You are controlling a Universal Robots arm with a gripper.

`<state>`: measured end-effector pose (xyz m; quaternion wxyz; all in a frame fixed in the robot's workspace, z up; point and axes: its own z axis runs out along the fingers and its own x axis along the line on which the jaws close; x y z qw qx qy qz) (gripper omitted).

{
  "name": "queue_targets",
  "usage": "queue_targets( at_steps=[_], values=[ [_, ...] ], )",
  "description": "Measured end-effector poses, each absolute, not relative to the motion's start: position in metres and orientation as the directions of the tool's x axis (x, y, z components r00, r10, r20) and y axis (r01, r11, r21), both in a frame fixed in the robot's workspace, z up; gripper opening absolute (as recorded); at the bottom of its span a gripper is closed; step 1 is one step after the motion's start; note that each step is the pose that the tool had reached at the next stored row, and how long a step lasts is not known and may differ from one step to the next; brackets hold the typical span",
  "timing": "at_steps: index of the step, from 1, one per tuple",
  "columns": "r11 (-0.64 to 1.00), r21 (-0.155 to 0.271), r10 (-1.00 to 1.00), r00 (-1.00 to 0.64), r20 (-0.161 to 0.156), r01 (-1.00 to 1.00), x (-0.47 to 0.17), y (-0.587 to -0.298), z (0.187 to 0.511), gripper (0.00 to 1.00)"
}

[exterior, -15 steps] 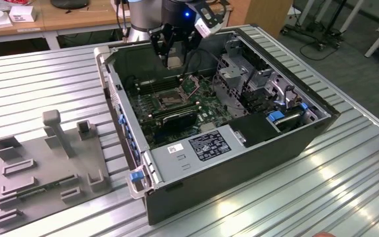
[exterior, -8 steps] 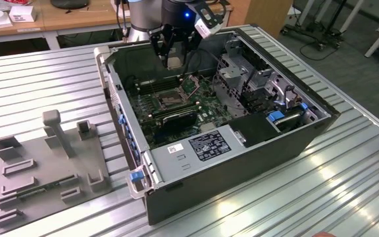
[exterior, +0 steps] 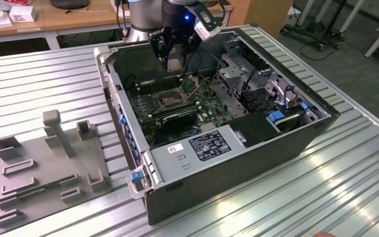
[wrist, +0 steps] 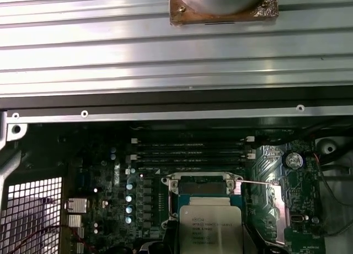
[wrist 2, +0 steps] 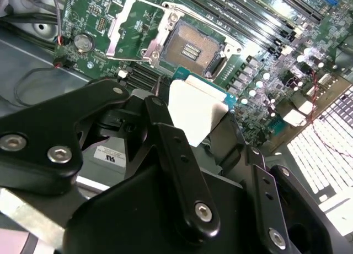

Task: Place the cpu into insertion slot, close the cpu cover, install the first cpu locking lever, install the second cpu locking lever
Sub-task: 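Place the cpu into insertion slot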

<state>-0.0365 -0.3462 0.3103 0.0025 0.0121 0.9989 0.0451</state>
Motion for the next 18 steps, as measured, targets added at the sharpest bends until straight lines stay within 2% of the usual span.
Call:
queue_targets(
  at_steps=[18],
  values=[
    [0.996, 0.09, 0.025, -1.0, -0.004, 0.024, -0.038, -0.346, 0.294, 0.54]
  ],
)
